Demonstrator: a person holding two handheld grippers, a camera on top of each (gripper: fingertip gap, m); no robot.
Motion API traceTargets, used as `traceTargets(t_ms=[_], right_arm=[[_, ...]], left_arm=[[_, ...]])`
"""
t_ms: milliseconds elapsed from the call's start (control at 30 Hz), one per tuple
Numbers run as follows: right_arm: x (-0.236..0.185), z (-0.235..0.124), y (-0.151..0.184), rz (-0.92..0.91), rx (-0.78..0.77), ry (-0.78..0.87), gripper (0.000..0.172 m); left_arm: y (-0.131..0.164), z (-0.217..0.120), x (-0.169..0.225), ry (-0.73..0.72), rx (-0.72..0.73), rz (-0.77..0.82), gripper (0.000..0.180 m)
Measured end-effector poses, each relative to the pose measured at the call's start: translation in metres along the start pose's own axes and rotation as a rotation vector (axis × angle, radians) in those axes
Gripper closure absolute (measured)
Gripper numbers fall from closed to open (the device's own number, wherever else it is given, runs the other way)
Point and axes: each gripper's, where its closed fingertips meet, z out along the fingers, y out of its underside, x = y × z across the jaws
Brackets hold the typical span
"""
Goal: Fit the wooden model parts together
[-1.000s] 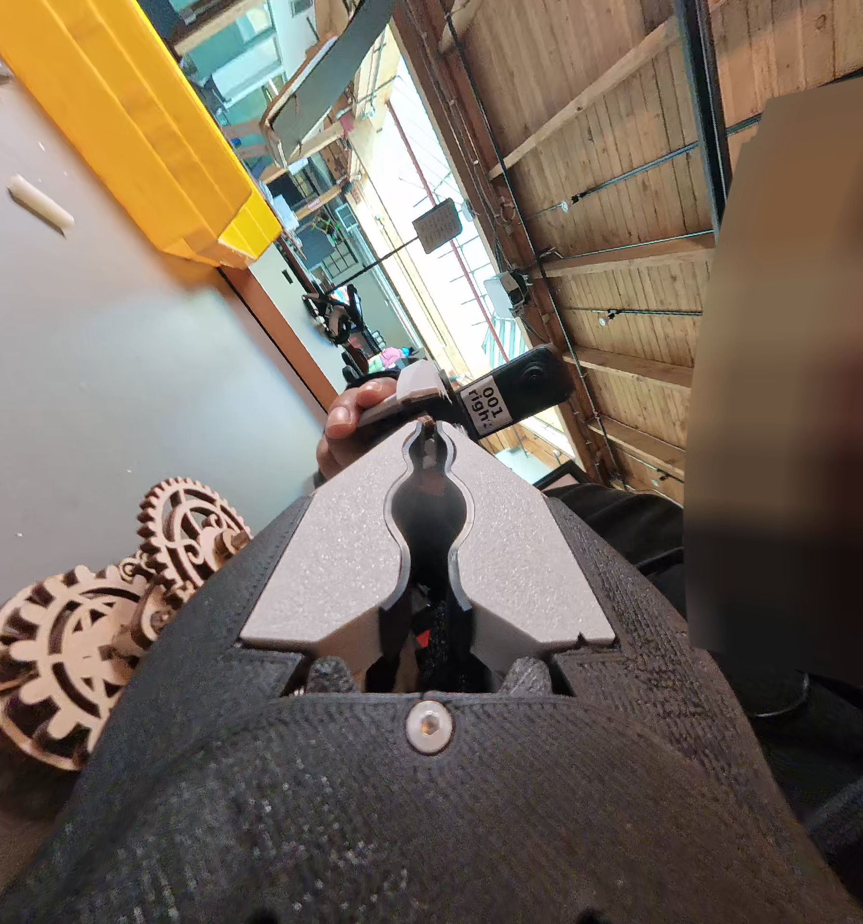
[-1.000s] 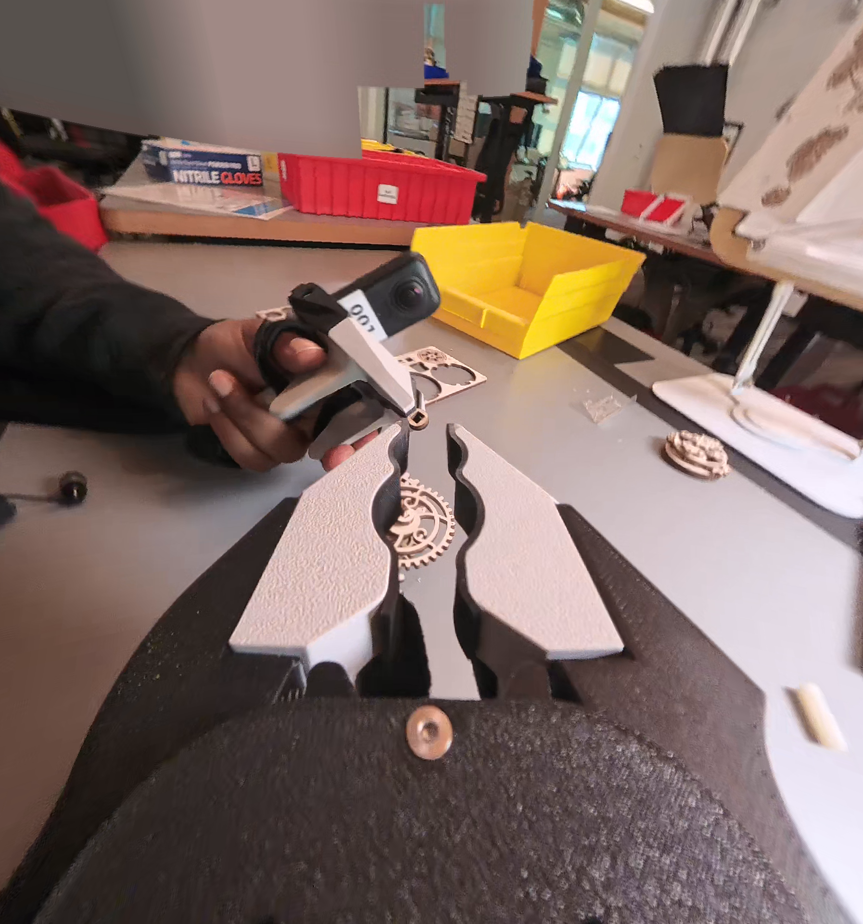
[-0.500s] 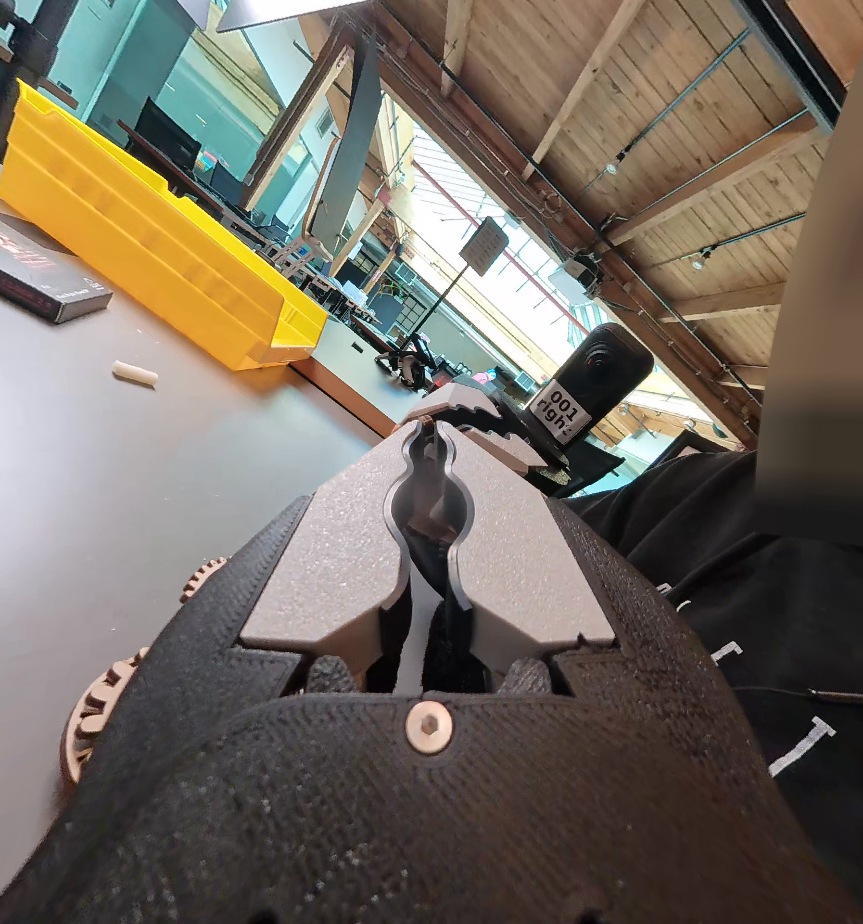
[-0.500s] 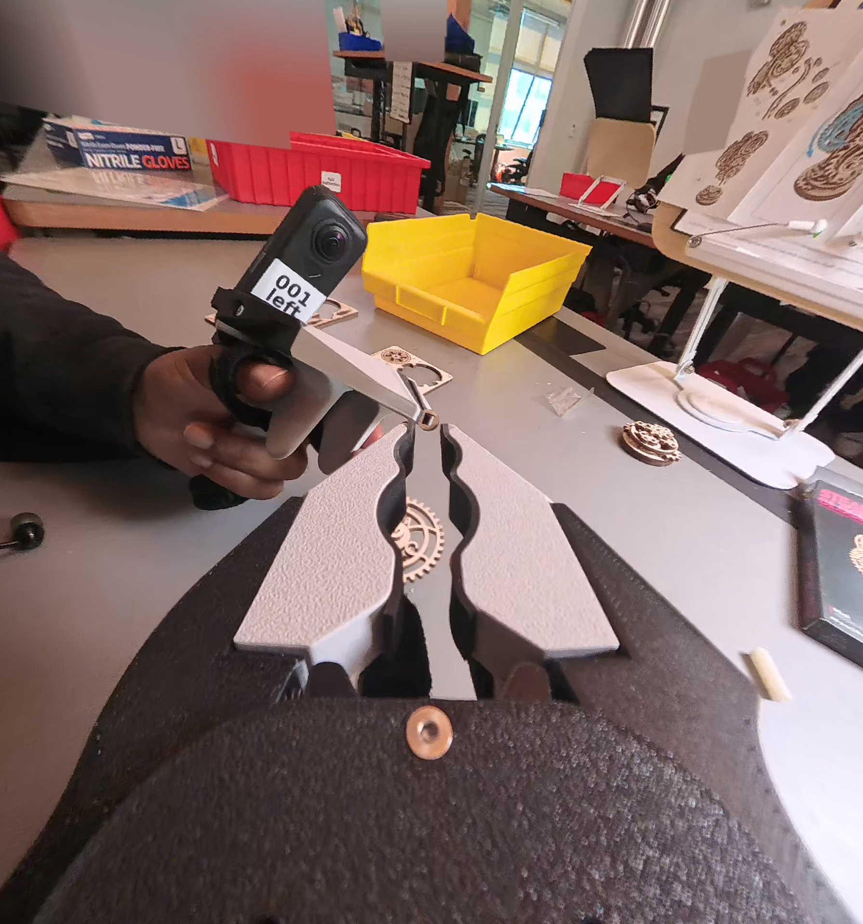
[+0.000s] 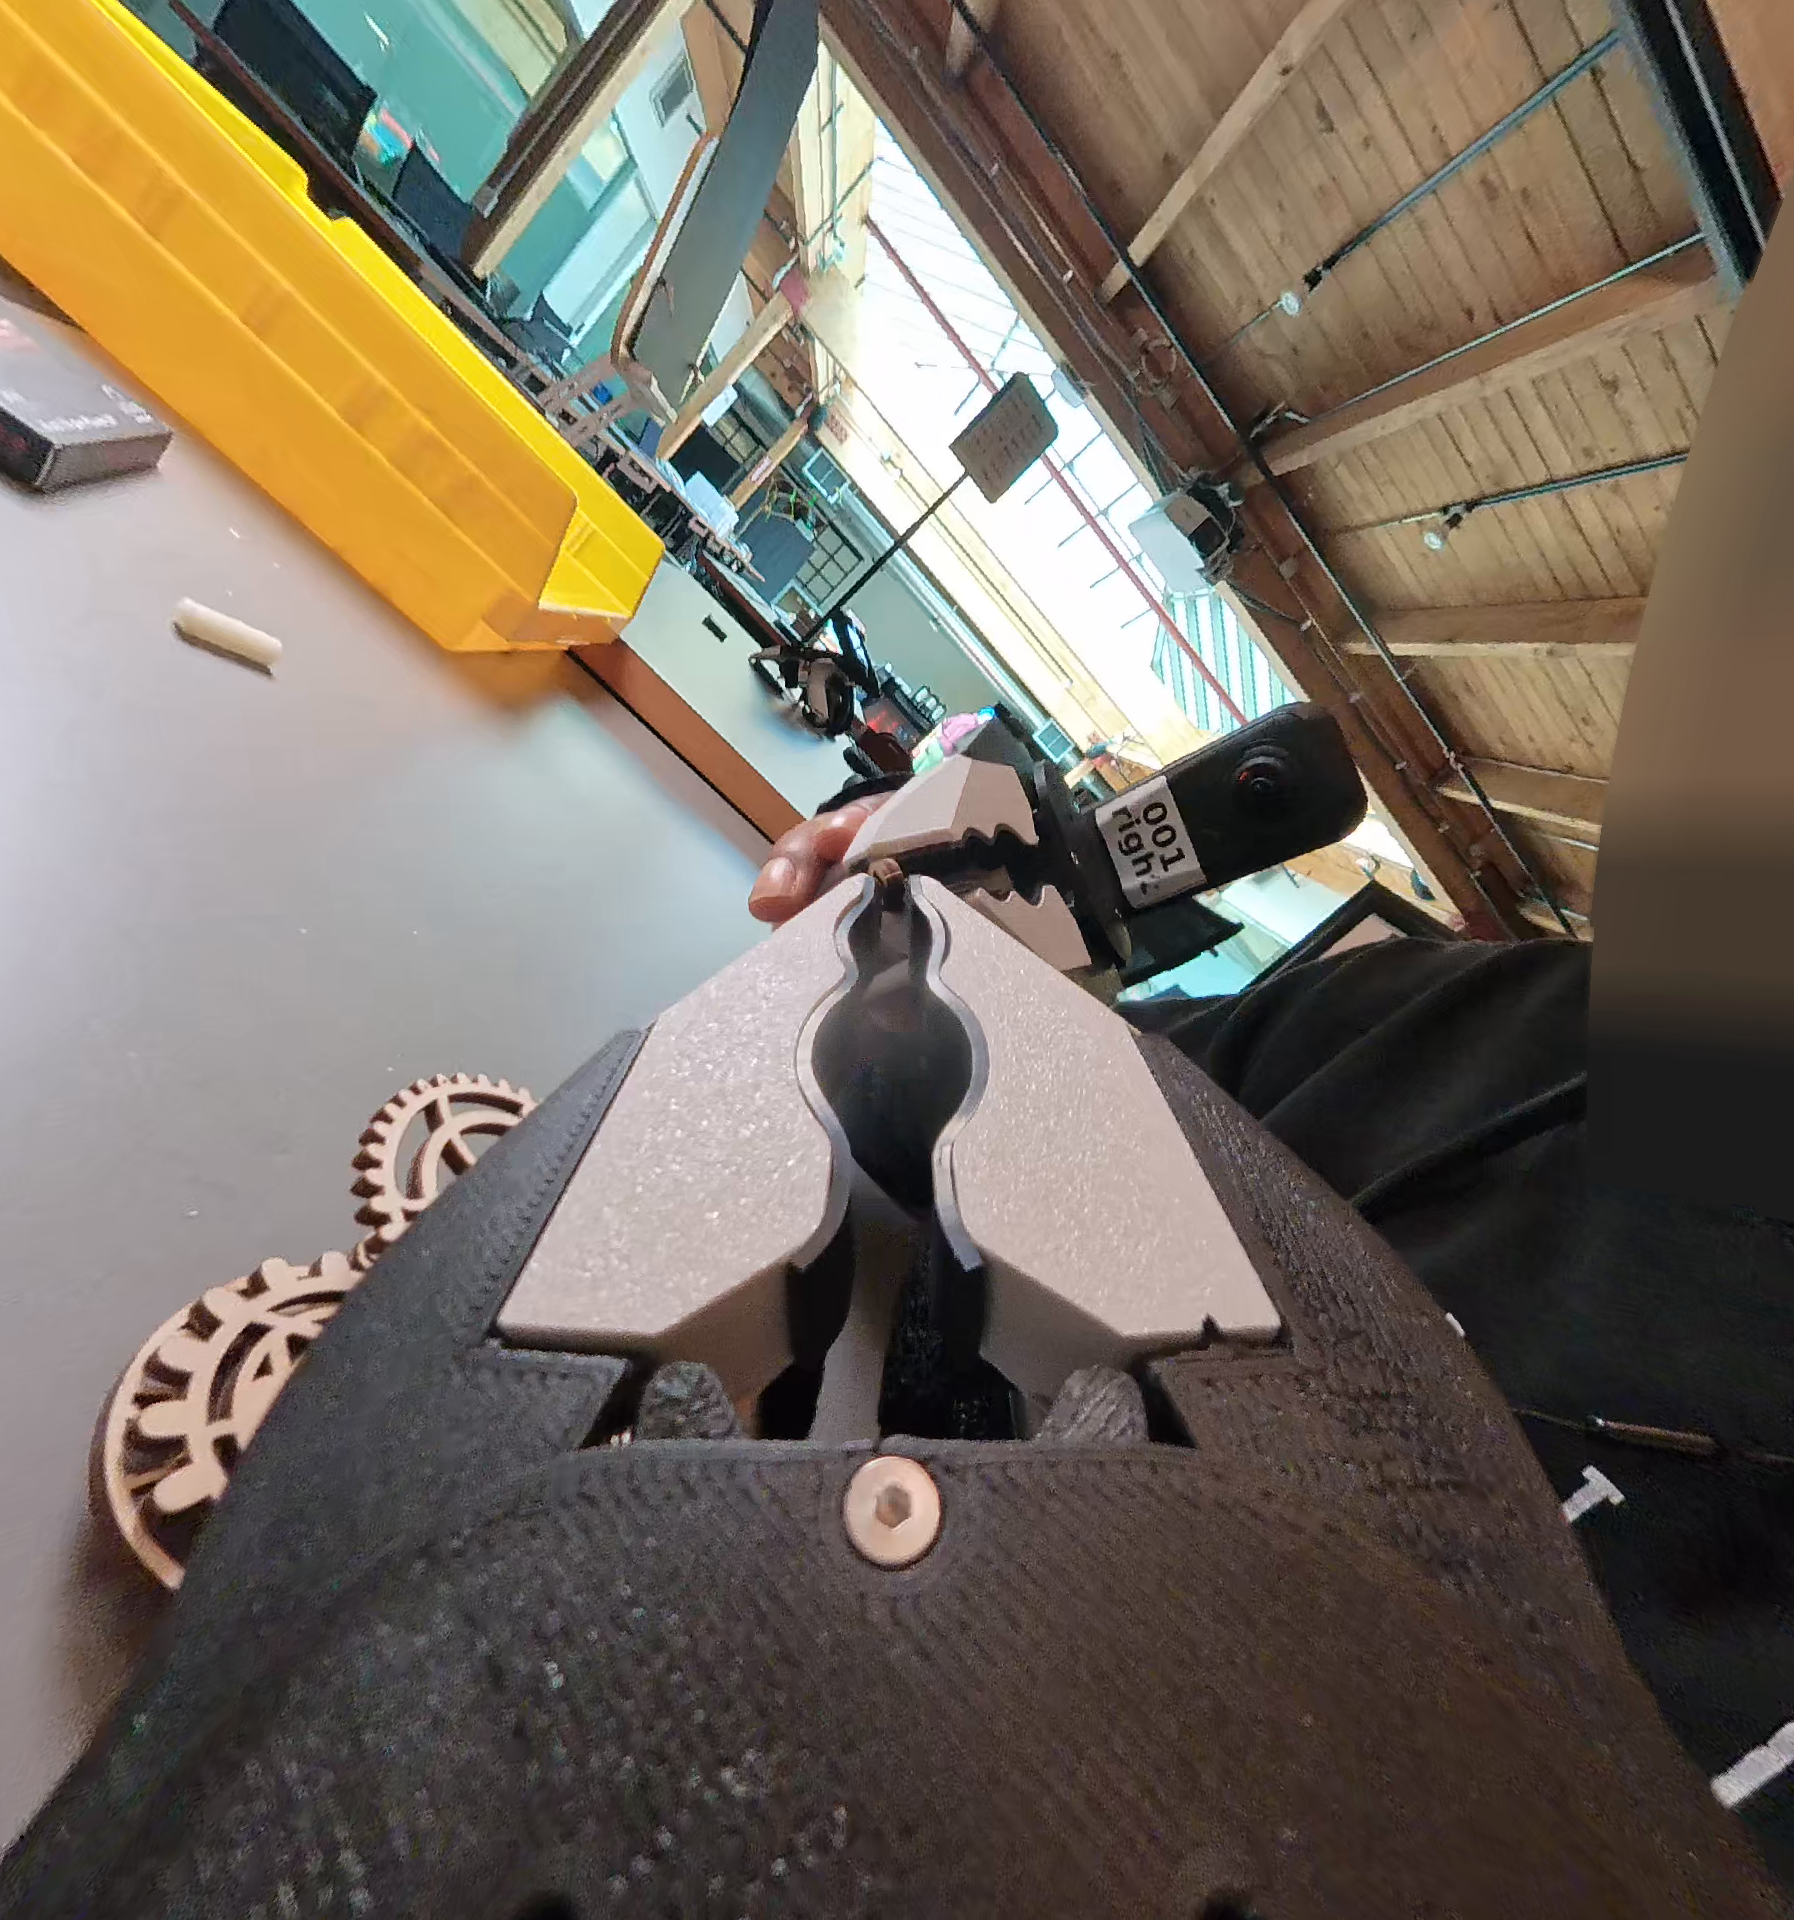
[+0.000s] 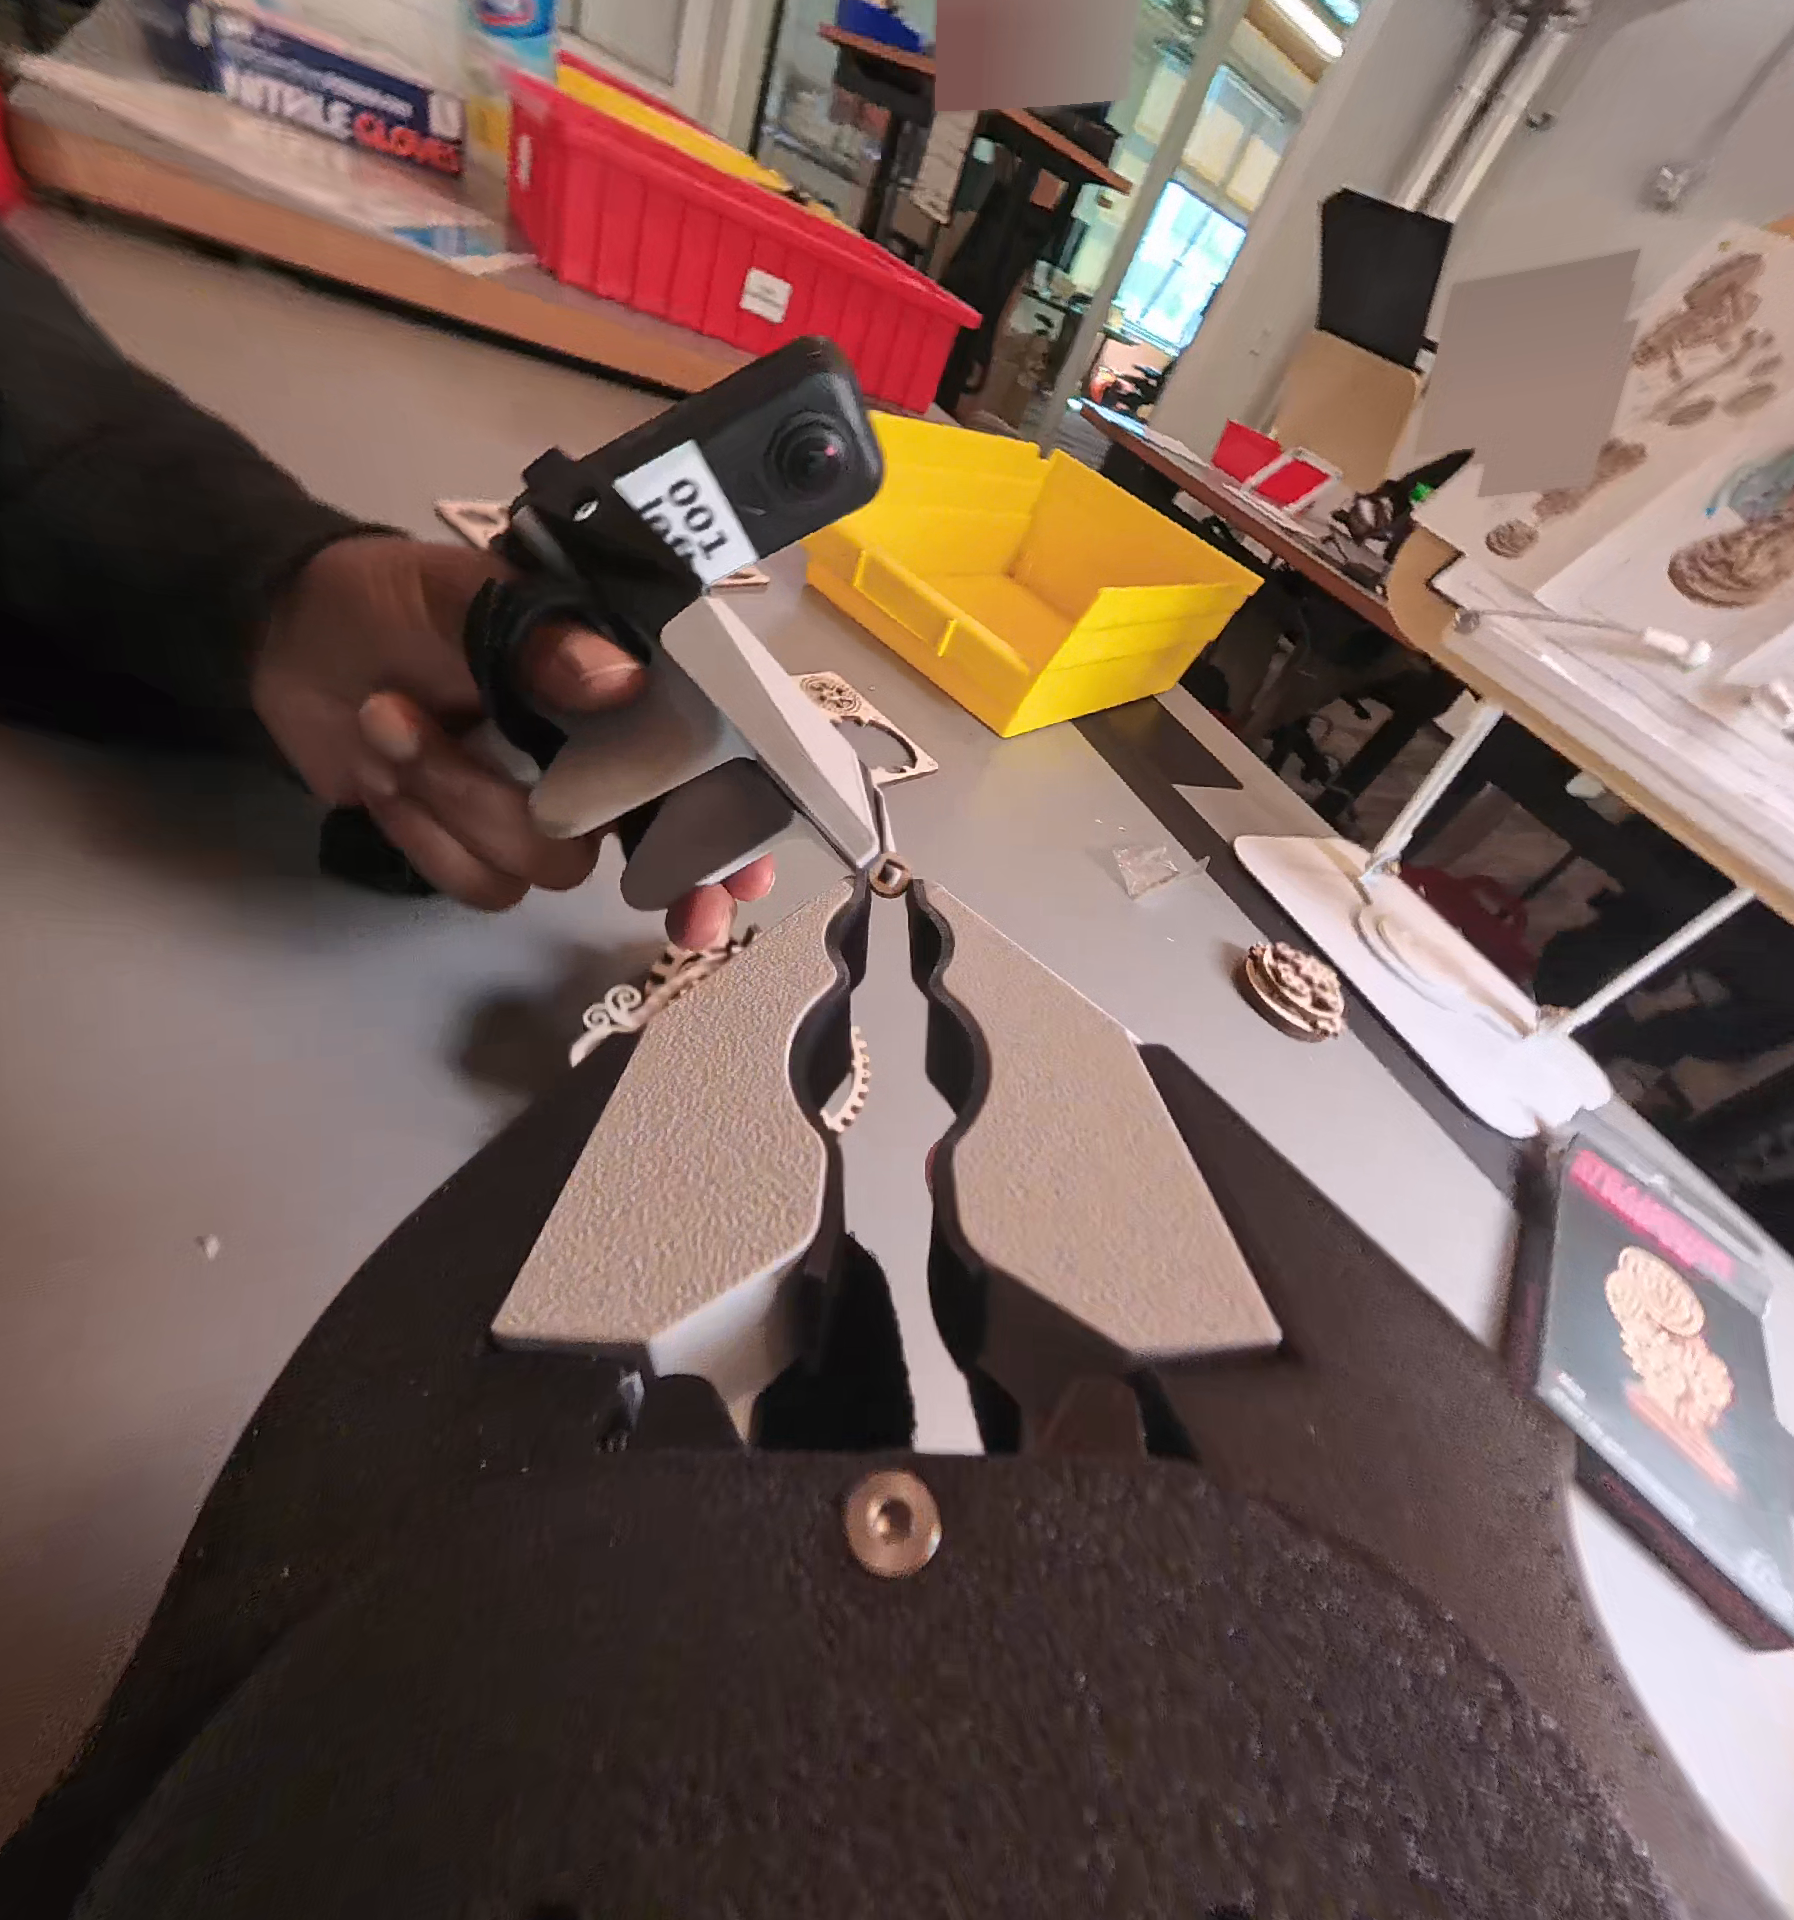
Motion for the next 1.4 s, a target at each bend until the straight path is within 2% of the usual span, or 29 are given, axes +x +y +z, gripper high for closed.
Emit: traceTargets(t_ms=[233, 533, 833, 1300, 1333, 1400], right_arm=[[-0.019, -0.009, 0.016, -0.261, -0.058, -0.2, 0.167], [-0.024, -0.01, 0.03, -0.371, -0.137, -0.214, 0.166], [-0.019, -0.006, 0.029, -0.297, -0.145, -0.164, 0.165], [-0.019, -0.005, 0.025, -0.198, -0.127, -0.17, 0.166], [-0.019, -0.005, 0.025, -0.187, -0.124, -0.18, 0.166], [-0.02, -0.006, 0.028, -0.162, -0.123, -0.206, 0.166]], left_arm=[[0.018, 0.001, -0.006, -0.006, -0.138, -0.085, 0.17], [0.036, 0.003, -0.015, -0.048, -0.23, -0.113, 0.177], [0.03, 0.003, -0.019, -0.062, -0.17, -0.146, 0.179], [0.029, 0.003, -0.017, -0.074, -0.167, -0.102, 0.179], [0.029, 0.002, -0.016, -0.07, -0.181, -0.087, 0.174], [0.022, -0.002, -0.013, -0.077, -0.218, 0.002, 0.152]])
